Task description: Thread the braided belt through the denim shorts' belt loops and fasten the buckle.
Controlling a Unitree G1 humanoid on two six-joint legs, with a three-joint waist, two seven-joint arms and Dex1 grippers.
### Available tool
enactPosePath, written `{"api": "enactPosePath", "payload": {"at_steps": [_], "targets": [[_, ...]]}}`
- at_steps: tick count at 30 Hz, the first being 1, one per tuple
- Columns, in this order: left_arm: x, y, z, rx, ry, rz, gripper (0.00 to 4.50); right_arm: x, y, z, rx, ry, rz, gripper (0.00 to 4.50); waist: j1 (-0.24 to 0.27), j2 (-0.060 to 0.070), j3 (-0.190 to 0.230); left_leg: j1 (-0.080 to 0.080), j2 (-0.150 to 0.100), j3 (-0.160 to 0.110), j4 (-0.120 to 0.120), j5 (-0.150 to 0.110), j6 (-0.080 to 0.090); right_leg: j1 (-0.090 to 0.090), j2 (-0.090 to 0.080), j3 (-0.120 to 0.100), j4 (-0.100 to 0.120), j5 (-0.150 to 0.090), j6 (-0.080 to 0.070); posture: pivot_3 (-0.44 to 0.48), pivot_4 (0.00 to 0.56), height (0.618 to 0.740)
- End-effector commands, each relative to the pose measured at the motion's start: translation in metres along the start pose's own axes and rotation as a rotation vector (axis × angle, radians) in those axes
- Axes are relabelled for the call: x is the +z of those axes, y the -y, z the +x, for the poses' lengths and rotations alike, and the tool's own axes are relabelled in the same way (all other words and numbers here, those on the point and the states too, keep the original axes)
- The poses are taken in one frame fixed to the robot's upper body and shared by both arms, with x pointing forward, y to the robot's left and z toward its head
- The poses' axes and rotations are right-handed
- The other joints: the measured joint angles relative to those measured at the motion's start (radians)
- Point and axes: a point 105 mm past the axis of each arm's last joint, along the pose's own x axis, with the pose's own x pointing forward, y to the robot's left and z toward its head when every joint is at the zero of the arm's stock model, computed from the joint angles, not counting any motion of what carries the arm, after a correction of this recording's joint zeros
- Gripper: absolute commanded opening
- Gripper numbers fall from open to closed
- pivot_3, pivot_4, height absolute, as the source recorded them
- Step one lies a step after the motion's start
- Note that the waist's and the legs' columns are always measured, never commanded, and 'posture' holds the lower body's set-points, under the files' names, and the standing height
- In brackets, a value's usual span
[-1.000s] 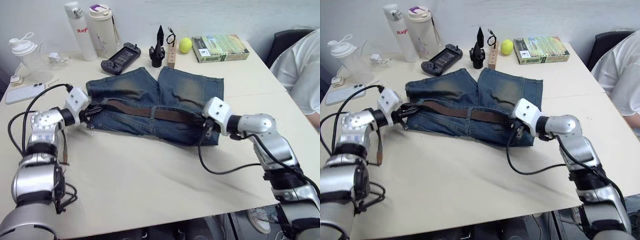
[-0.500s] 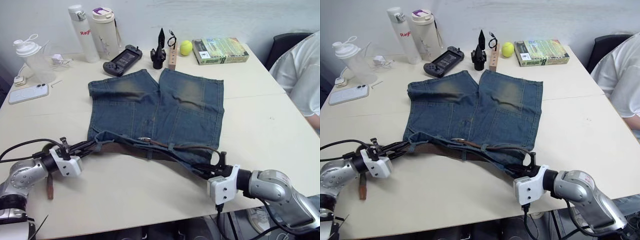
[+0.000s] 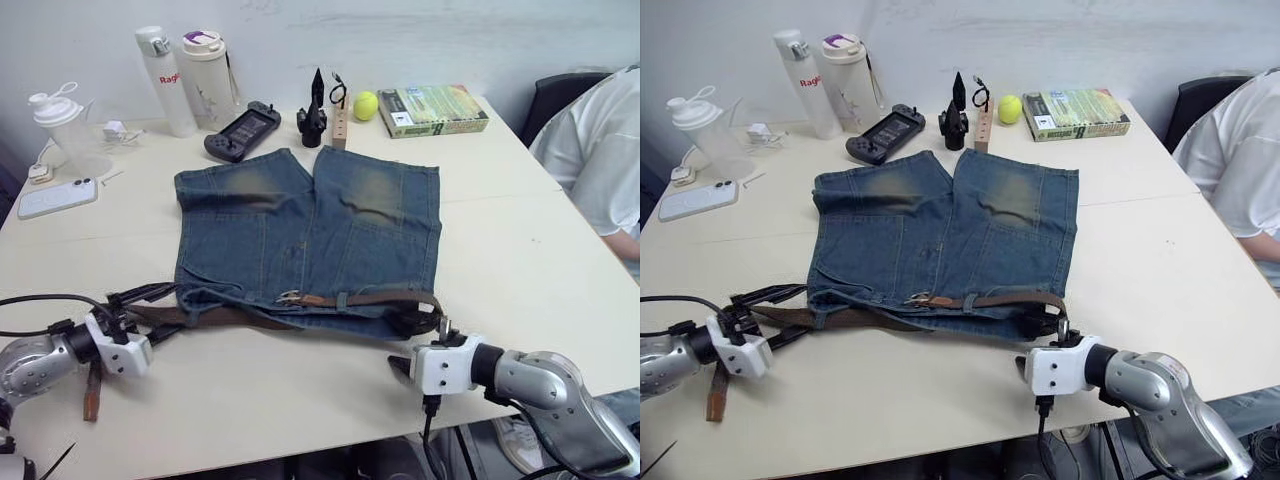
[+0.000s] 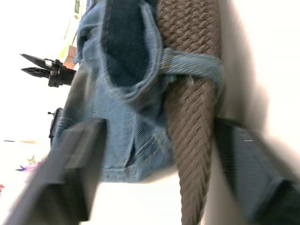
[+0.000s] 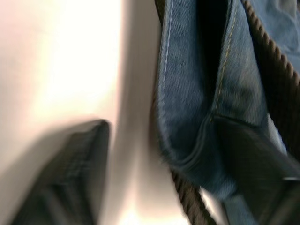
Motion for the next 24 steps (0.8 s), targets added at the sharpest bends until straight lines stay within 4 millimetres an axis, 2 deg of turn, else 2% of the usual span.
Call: {"api": "enactPosePath", "payload": {"at_steps": [1, 6, 10, 13, 17, 18, 21, 24], "targets": [[0.014, 0.027, -0.013, -0.142, 0.058, -0.030, 4.37, -0.011, -0.026, -0.006, 0.148, -0.078, 0.072, 4.50, -0.003, 0.000, -0.001, 0.001, 0.000, 0.001, 0.000, -0.001, 0.001, 0.000, -0.001, -0.002, 0.000, 0.000, 0.000, 0.000, 0.150, 0.720], [0.035, 0.022, -0.019, -0.144, 0.155, -0.019, 4.37, 0.005, -0.031, -0.011, 0.205, -0.034, 0.119, 4.50, -0.001, -0.004, -0.004, 0.000, 0.000, 0.003, 0.001, -0.004, 0.002, 0.000, -0.002, -0.004, 0.000, 0.000, 0.000, 0.000, 0.150, 0.720], [0.045, -0.011, -0.004, -0.026, 0.183, -0.046, 4.37, 0.028, -0.021, -0.017, 0.230, 0.083, 0.178, 4.50, 0.006, -0.005, 0.000, -0.001, 0.000, 0.002, 0.001, -0.004, 0.002, 0.002, -0.002, -0.004, -0.005, 0.000, 0.000, 0.000, 0.150, 0.720], [0.049, -0.034, 0.004, 0.002, 0.165, -0.209, 4.37, 0.051, -0.004, -0.025, 0.249, 0.206, 0.221, 4.50, 0.008, -0.003, 0.011, -0.005, 0.000, 0.001, 0.005, -0.003, 0.002, 0.001, -0.002, -0.004, -0.007, 0.000, 0.000, 0.000, 0.150, 0.720], [0.048, -0.036, 0.002, -0.105, 0.147, -0.376, 4.37, 0.068, 0.000, -0.037, 0.330, 0.288, 0.307, 4.50, 0.009, 0.004, 0.016, -0.004, 0.001, 0.000, 0.005, -0.002, 0.001, 0.001, -0.002, -0.004, -0.008, 0.000, 0.000, 0.000, 0.150, 0.720], [0.045, -0.041, 0.001, -0.123, 0.136, -0.456, 4.37, 0.072, 0.005, -0.038, 0.325, 0.314, 0.330, 4.50, 0.009, 0.004, 0.016, -0.005, 0.000, 0.000, 0.005, -0.002, 0.001, 0.001, -0.002, -0.004, -0.008, 0.000, 0.000, 0.000, 0.150, 0.720], [0.042, -0.052, 0.001, -0.207, 0.125, -0.585, 4.37, 0.075, 0.040, -0.032, 0.195, 0.388, 0.436, 4.50, 0.009, 0.004, 0.017, -0.005, 0.001, 0.000, 0.004, -0.002, 0.001, 0.000, -0.001, -0.005, -0.008, 0.000, 0.000, 0.000, 0.150, 0.720], [0.037, -0.057, 0.006, -0.229, 0.112, -0.579, 4.37, 0.065, 0.056, -0.020, 0.134, 0.341, 0.452, 4.50, 0.004, 0.002, 0.018, -0.006, 0.001, 0.001, 0.005, -0.002, 0.001, 0.000, 0.000, -0.005, -0.008, 0.000, 0.000, 0.000, 0.150, 0.720]]}}
